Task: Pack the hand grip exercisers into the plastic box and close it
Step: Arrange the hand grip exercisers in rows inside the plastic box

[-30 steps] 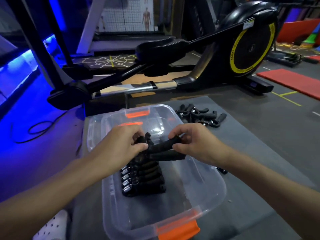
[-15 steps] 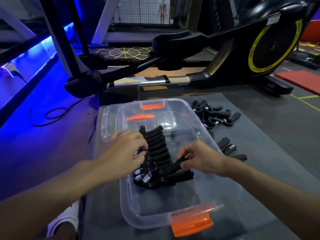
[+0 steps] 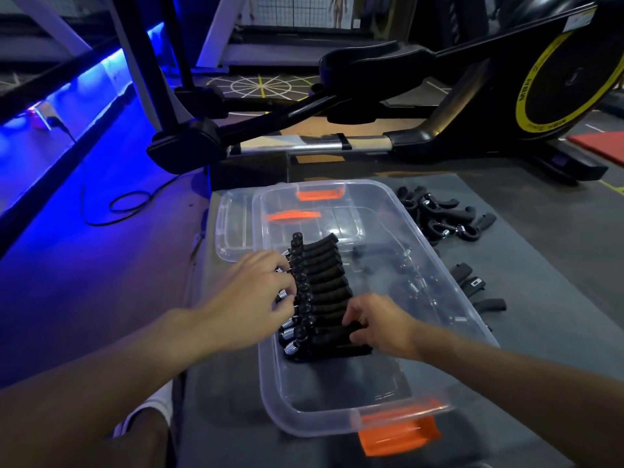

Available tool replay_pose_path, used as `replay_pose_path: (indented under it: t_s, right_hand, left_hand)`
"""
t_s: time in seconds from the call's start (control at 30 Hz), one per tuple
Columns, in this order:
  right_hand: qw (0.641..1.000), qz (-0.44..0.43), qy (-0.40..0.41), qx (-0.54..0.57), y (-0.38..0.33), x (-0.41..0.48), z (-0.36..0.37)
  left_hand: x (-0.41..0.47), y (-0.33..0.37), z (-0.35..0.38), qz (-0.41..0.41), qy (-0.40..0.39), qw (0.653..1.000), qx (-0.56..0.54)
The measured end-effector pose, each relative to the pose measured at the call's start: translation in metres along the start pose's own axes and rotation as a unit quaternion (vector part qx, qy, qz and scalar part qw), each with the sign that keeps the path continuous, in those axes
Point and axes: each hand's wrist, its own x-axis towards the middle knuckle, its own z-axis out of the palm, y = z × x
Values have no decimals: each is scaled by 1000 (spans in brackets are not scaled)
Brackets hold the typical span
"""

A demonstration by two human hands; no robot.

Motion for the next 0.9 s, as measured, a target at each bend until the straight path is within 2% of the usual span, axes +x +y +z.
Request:
replay_pose_path:
  t_s: [0.13,0.27,0.57,0.77,0.9]
  right_hand:
    - [1000,2,1,-18,4,8,3]
    - [995,-15,-10,-95,6,11,1]
    - [981,-37,-53,-184,13,14,9]
    - [986,-37,-53,-151,12,14,9]
    - [995,-37,-49,-81,17,14,6]
  left_hand:
    - [-1,-1,1,0,0,1000,2]
    - [-3,-3,2,-1,3,1000,-4]
    - [-2,-2,2,5,7,1000,6]
    - [-1,-2,3,7,2,1000,1]
    - [0,-3,2,3,-7,1000,15]
